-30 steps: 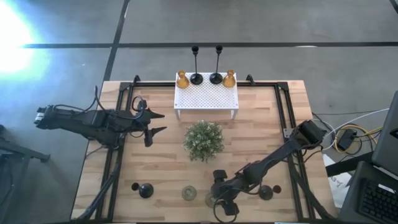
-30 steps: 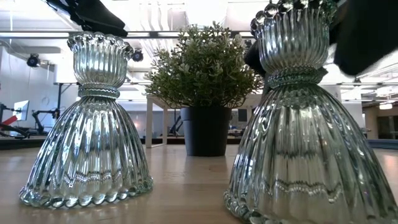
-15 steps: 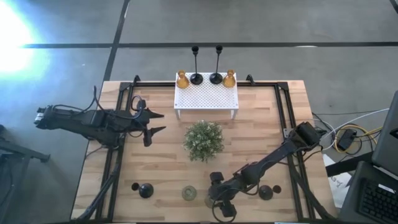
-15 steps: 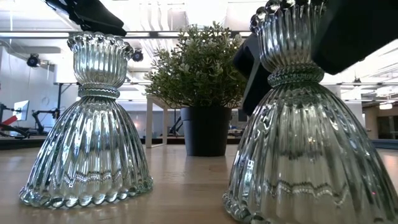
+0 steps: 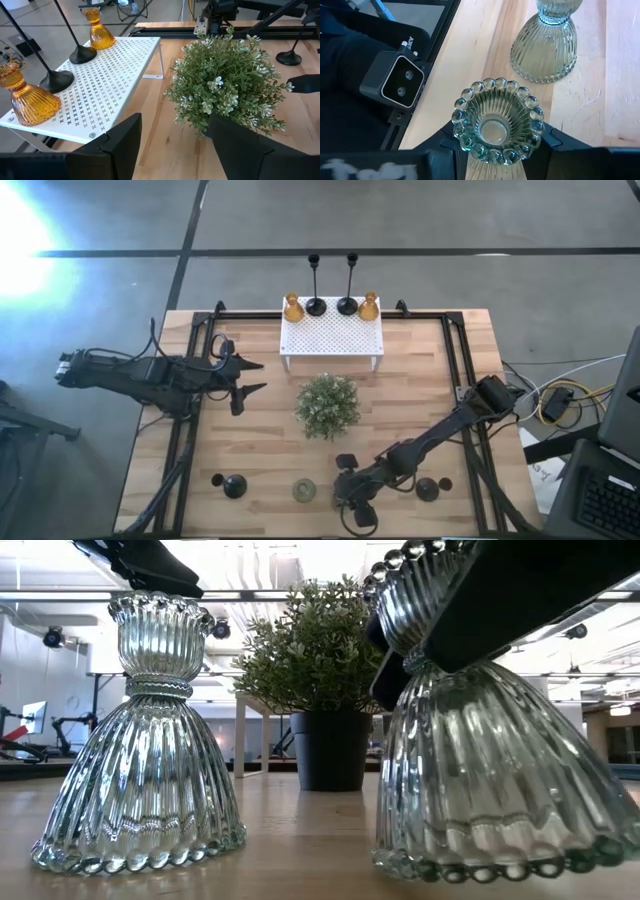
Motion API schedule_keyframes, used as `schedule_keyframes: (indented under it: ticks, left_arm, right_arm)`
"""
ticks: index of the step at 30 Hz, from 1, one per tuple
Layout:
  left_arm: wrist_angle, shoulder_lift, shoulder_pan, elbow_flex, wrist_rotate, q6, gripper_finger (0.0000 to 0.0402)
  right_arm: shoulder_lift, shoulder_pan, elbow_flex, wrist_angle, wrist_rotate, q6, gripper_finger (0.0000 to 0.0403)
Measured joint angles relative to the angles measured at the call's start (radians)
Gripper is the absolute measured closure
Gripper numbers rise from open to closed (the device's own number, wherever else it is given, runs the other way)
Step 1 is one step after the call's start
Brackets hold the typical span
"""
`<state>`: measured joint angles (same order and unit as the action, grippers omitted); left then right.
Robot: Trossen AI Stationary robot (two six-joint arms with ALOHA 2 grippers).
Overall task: Pick & Place candle stick holders
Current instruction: Put the right green glass candle holder on the shelf
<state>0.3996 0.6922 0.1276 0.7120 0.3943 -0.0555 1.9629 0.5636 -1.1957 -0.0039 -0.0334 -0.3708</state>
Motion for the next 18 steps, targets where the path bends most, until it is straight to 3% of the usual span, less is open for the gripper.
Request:
schedule_keyframes:
  ticks: [8, 18]
  left_arm:
    - [0.002, 0.0, 0.0, 0.0, 0.0, 0.0, 0.0165]
    - [0.006, -0.003, 0.0, 0.0, 0.0, 0.0, 0.0165]
  right_arm:
    - [-0.023, 0.001, 0.0, -0.056, -0.029, -0.005, 0.028]
    - [-0.219, 0.001, -0.002, -0.408, -0.127, -0.051, 0.028]
